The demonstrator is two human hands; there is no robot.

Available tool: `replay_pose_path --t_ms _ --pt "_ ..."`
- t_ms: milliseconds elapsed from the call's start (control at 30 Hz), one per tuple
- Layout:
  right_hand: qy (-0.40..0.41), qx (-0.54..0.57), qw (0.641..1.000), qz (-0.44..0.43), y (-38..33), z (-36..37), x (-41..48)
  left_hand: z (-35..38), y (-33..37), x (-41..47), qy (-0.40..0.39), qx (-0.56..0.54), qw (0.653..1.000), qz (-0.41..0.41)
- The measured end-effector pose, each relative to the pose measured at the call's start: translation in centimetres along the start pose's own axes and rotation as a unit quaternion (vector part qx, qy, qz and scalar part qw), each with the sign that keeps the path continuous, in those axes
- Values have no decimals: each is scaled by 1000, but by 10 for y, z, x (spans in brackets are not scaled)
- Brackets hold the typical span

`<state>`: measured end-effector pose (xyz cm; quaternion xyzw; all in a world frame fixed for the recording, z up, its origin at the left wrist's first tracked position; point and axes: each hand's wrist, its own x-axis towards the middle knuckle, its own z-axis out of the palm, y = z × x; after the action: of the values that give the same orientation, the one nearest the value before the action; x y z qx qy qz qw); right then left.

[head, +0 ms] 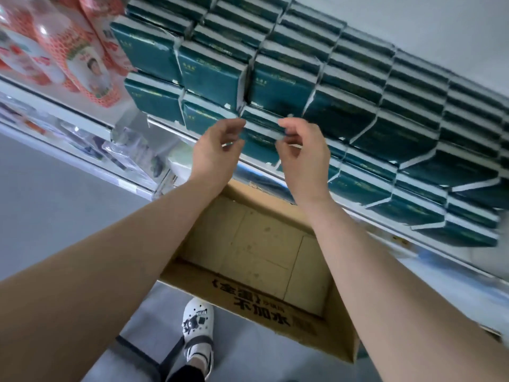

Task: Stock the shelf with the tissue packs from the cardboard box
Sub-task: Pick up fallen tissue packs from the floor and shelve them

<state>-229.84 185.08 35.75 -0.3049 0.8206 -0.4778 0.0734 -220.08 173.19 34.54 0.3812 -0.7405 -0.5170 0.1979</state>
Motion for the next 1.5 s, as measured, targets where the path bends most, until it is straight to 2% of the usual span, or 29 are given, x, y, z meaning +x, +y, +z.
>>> replay_pose_path --t_ms 267,400,500,633,800,1100,1500 --pt "12 -15 996 93 81 -106 -115 107 11 -113 -108 24 994 5" --pt "47 -21 991 127 134 -175 -188 176 19 -186 -162 29 986 16" --pt "73 -11 979 190 174 -227 -245 224 20 -241 -215 26 976 1" --pt "97 -10 957 272 225 -285 -318 285 16 -305 -247 35 968 -17" --pt "125 -18 930 346 275 -326 -396 344 -3 -376 -308 36 950 -42" --pt "159 15 876 456 372 -303 -485 416 -87 -438 -397 100 908 -83" --pt "74 40 856 509 497 -199 -501 492 -240 -418 -381 204 890 -143"
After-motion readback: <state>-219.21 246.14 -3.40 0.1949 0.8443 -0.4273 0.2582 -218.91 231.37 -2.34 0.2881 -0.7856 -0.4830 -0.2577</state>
